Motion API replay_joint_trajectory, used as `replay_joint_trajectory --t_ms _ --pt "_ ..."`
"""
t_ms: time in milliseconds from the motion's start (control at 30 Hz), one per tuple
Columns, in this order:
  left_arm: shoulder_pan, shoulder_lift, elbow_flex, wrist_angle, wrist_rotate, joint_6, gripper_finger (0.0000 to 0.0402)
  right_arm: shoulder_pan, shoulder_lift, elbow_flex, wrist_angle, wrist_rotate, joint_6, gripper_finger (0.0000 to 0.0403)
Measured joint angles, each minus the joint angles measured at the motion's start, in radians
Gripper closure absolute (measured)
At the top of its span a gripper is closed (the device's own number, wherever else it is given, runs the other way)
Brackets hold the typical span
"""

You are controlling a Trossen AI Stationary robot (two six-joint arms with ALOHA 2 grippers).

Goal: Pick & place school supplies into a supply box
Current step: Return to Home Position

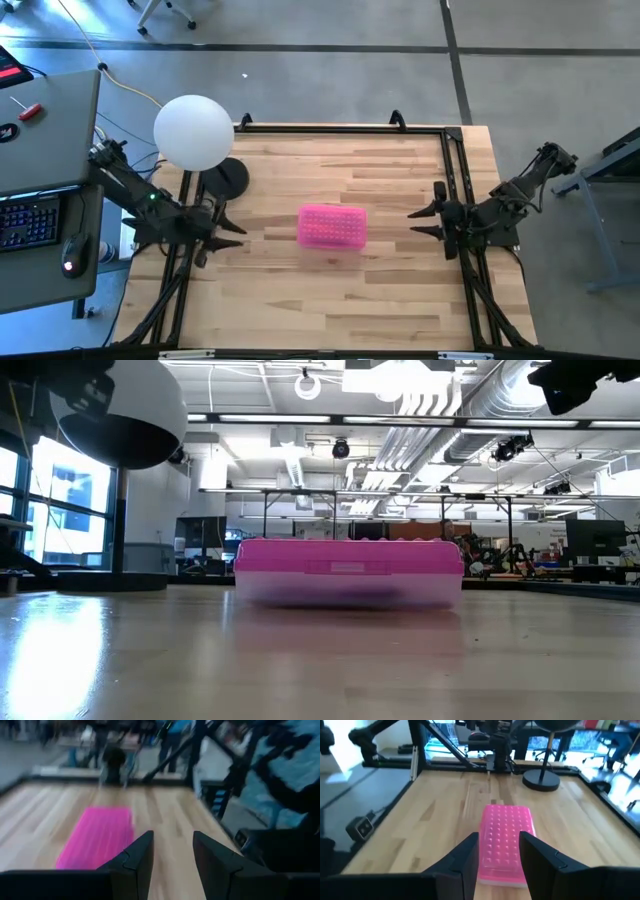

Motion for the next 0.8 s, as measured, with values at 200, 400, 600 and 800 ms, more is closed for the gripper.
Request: replay_joint_trajectory --t_ms 200,400,600,800 --pt "0.0 -0.119 -0.036 0.007 -0.014 0.181 0.0231 0.0 -0.061 0.0 -0.009 0.001 -0.073 0.0284" --pt "0.0 -0.32 -0.032 -0.022 -0.068 0.329 0.0231 0.0 -0.193 0.0 -0.029 -0.051 -0.073 0.0284" --pt "0.0 -0.391 -0.082 -0.035 -0.015 0.33 0.0231 0.0 -0.32 0.0 -0.027 -0.057 -0.081 0.0284" --pt "0.001 -0.368 -0.225 0.191 -0.005 0.415 0.0231 0.0 -0.359 -0.031 0.048 -0.08 -0.188 0.0284"
